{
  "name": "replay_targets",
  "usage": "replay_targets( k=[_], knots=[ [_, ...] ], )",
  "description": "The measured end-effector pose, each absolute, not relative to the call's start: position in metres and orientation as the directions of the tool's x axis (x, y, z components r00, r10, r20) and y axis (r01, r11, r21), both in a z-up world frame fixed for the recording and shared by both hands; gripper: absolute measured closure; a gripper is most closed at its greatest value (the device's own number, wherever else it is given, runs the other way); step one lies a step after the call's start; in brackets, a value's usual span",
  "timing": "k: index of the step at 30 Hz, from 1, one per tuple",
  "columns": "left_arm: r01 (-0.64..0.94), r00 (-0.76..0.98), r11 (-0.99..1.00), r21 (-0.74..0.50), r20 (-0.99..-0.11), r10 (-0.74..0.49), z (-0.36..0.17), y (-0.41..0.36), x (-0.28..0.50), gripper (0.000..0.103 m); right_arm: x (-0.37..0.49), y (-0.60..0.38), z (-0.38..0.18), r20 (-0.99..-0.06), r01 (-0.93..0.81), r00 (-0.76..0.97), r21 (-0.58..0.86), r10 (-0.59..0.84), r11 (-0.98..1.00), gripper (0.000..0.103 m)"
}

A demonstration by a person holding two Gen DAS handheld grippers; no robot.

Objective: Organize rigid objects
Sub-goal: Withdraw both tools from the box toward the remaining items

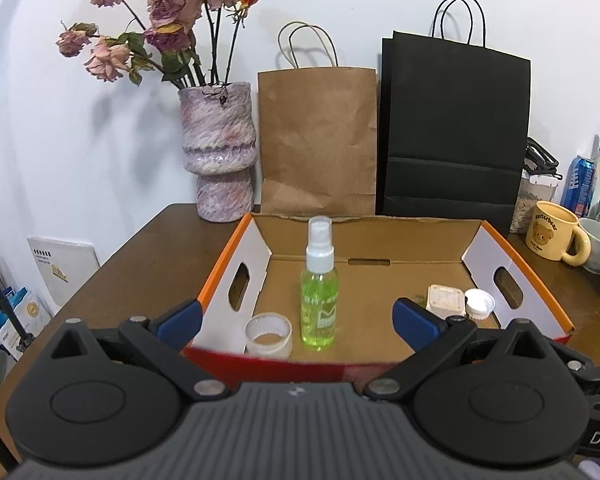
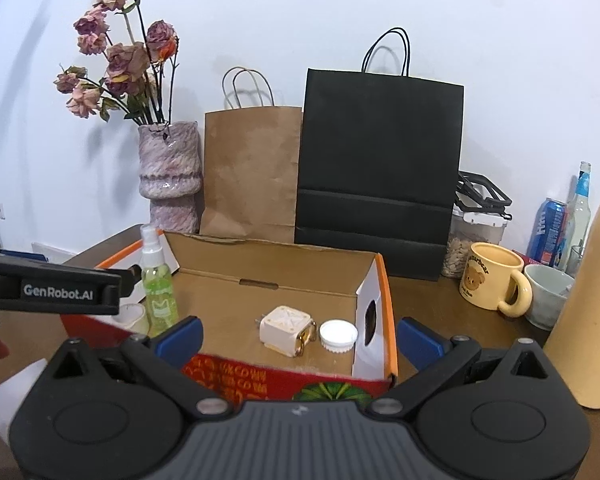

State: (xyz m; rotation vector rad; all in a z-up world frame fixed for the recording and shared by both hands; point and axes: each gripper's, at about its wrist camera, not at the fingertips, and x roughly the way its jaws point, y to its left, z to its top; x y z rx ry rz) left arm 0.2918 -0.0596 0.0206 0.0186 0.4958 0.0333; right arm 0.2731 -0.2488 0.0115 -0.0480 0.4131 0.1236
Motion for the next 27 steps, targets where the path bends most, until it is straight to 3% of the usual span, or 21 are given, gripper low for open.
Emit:
replay_targets(
  k=[27],
  knots=[
    [-0.018, 0.86, 0.999, 0.028, -0.509, 0.029, 0.009, -0.049, 0.207, 0.0, 0.185, -0.259, -0.003, -0.443, -0.126, 0.891, -0.03, 0.099, 0.992, 0.0]
  ],
)
